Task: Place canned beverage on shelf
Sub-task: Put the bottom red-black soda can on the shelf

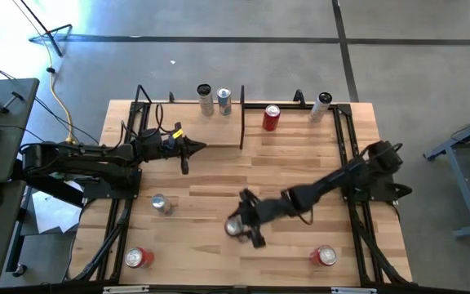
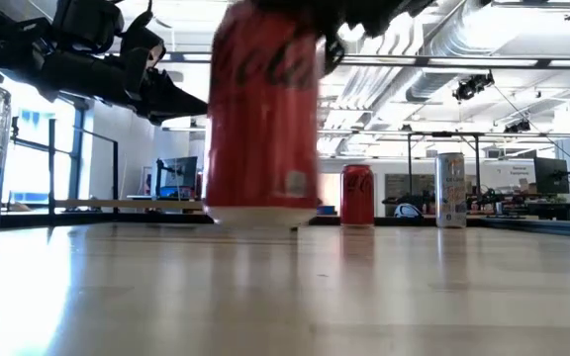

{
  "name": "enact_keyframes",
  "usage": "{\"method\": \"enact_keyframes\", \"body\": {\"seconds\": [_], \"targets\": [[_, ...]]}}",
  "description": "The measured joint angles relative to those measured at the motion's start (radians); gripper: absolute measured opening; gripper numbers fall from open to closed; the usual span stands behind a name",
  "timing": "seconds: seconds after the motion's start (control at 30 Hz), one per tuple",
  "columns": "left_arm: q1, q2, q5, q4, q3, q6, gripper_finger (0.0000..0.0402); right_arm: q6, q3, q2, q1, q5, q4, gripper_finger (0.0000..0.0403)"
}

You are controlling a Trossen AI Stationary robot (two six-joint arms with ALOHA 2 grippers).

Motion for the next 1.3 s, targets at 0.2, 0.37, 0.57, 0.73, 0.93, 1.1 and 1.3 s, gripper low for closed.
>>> {"method": "enact_keyframes", "body": {"seconds": [0.2, 0.37, 0.57, 0.73, 0.93, 1.1, 1.3], "targets": [[0.000, -0.042, 0.002, -0.014, 0.000, 0.024, 0.0000, -0.094, -0.001, 0.002, -0.196, -0.120, 0.038, 0.0238], [0.002, -0.134, 0.008, -0.064, 0.001, 0.043, 0.0000, -0.132, 0.001, 0.010, -0.335, -0.259, 0.111, 0.0238], [0.002, -0.233, 0.009, -0.160, 0.001, 0.039, 0.0000, -0.153, 0.014, 0.021, -0.413, -0.289, 0.121, 0.0238], [0.002, -0.263, 0.009, -0.202, 0.001, 0.036, 0.0000, -0.204, 0.138, 0.086, -0.417, -0.317, 0.046, 0.0238], [0.001, -0.264, 0.010, -0.209, 0.001, 0.034, 0.0000, -0.294, 0.304, 0.186, -0.441, -0.386, -0.096, 0.0238], [0.000, -0.266, 0.011, -0.221, 0.001, 0.028, 0.0000, -0.336, 0.408, 0.260, -0.479, -0.414, -0.163, 0.0238], [0.000, -0.285, 0.011, -0.229, 0.001, 0.025, 0.0000, -0.343, 0.449, 0.321, -0.508, -0.417, -0.192, 0.0238]]}}
